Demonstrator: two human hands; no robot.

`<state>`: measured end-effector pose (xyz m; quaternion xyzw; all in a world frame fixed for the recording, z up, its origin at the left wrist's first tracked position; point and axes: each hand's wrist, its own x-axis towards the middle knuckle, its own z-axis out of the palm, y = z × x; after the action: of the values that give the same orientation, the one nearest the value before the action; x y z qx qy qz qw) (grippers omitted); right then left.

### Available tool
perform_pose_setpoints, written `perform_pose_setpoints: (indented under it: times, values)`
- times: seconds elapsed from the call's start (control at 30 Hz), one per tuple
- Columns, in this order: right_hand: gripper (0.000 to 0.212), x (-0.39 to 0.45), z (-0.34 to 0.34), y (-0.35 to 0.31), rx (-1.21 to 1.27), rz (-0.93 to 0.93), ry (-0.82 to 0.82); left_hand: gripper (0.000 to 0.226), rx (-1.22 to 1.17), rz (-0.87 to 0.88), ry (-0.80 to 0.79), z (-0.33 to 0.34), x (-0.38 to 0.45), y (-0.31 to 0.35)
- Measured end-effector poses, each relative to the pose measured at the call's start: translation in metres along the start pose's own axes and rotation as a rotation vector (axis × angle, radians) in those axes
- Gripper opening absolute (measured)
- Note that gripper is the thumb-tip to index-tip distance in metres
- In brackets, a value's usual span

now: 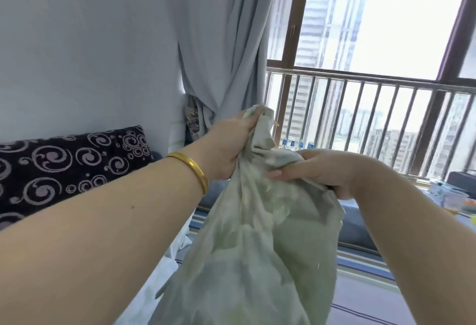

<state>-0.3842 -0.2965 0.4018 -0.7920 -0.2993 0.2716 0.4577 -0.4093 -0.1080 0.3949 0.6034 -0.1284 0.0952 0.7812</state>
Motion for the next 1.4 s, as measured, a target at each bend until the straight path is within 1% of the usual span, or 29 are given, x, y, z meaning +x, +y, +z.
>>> perform_pose_setpoints:
  times: [0.1,0.17,0.23,0.27,0.3,0.37,0.4,0.43,0.47,0.5,0.57,0.6,0.63,0.67,0.73,0.8,0.9,0.93,0.97,1.03,1.07,1.1,1.13,1.17,1.2,1.23,1.3,1.33,1.4]
  values:
    - [0.034,-0.011,-0.005,0.003,0.065,-0.012,0.049,0.045,-0.014,-0.006,0.041,-0.004,0.001,-0.011]
    - [0.040,-0.012,-0.005,0.007,0.183,-0.066,0.078,0.043,-0.035,-0.010,0.091,-0.011,0.002,-0.019]
    - [0.044,-0.009,-0.003,0.010,0.351,-0.141,0.113,0.035,-0.036,0.000,0.147,-0.016,0.001,-0.027]
    - [0.042,-0.007,0.000,0.011,0.434,-0.179,0.131,0.031,-0.021,-0.005,0.180,-0.017,0.001,-0.032]
    - [0.034,-0.003,0.004,0.010,0.501,-0.206,0.157,0.031,-0.005,-0.008,0.219,-0.016,0.001,-0.037]
    - [0.014,0.003,0.014,0.006,0.591,-0.181,0.240,0.036,0.027,0.008,0.297,-0.012,0.001,-0.044]
    - [0.014,0.008,0.019,0.004,0.631,-0.144,0.287,0.036,0.090,0.026,0.314,-0.009,0.003,-0.046]
    - [0.020,0.014,0.022,0.003,0.672,-0.109,0.332,0.035,0.190,0.039,0.308,-0.007,0.003,-0.048]
    - [0.025,0.019,0.026,0.002,0.715,-0.083,0.373,0.034,0.303,0.044,0.305,-0.005,0.004,-0.049]
    - [0.025,0.024,0.029,0.000,0.759,-0.066,0.411,0.035,0.428,0.048,0.334,-0.005,0.005,-0.052]
    - [0.012,0.031,0.034,-0.003,0.842,-0.037,0.463,0.039,0.626,0.089,0.462,-0.005,0.003,-0.054]
    - [0.007,0.035,0.036,-0.003,0.885,-0.031,0.478,0.043,0.640,0.119,0.477,-0.005,0.000,-0.054]
    - [0.009,0.038,0.037,-0.001,0.929,-0.036,0.487,0.048,0.611,0.132,0.452,-0.005,-0.004,-0.054]
    - [0.014,0.042,0.038,0.001,0.974,-0.043,0.495,0.053,0.579,0.129,0.421,-0.006,-0.008,-0.054]
    - [0.023,0.049,0.039,0.006,1.058,-0.059,0.507,0.058,0.586,0.132,0.399,-0.011,-0.015,-0.055]
    - [0.023,0.057,0.043,0.011,1.134,-0.066,0.509,0.061,0.580,0.130,0.343,-0.016,-0.020,-0.059]
    - [0.021,0.066,0.047,0.015,1.209,-0.052,0.485,0.069,0.601,0.054,0.233,-0.019,-0.026,-0.068]
    - [0.021,0.068,0.049,0.016,1.205,-0.052,0.472,0.066,0.628,0.047,0.221,-0.021,-0.026,-0.072]
    - [0.020,0.070,0.050,0.017,1.191,-0.054,0.461,0.058,0.634,0.054,0.213,-0.024,-0.026,-0.076]
    - [0.018,0.074,0.053,0.020,1.134,-0.075,0.431,0.039,0.567,0.054,0.221,-0.031,-0.024,-0.082]
    - [0.018,0.075,0.053,0.022,1.061,-0.097,0.406,0.037,0.523,0.035,0.249,-0.036,-0.023,-0.083]
    - [0.018,0.076,0.052,0.026,0.933,-0.118,0.382,0.040,0.486,0.008,0.289,-0.041,-0.022,-0.084]
    - [0.019,0.076,0.050,0.032,0.747,-0.118,0.374,0.042,0.457,-0.020,0.325,-0.044,-0.020,-0.084]
    - [0.025,0.075,0.051,0.037,0.530,-0.096,0.386,0.046,0.444,-0.049,0.349,-0.049,-0.019,-0.084]
    - [0.038,0.074,0.052,0.043,0.328,-0.064,0.403,0.049,0.438,-0.074,0.364,-0.051,-0.018,-0.084]
    - [0.054,0.074,0.054,0.048,0.176,-0.032,0.417,0.052,0.426,-0.094,0.382,-0.054,-0.016,-0.085]
    - [0.079,0.077,0.064,0.057,0.002,-0.010,0.441,0.051,0.353,-0.137,0.417,-0.057,-0.014,-0.086]
    - [0.084,0.079,0.070,0.061,-0.065,-0.024,0.449,0.045,0.300,-0.164,0.432,-0.057,-0.012,-0.087]
    - [0.086,0.085,0.081,0.069,-0.160,-0.066,0.456,0.033,0.193,-0.229,0.440,-0.058,-0.009,-0.087]
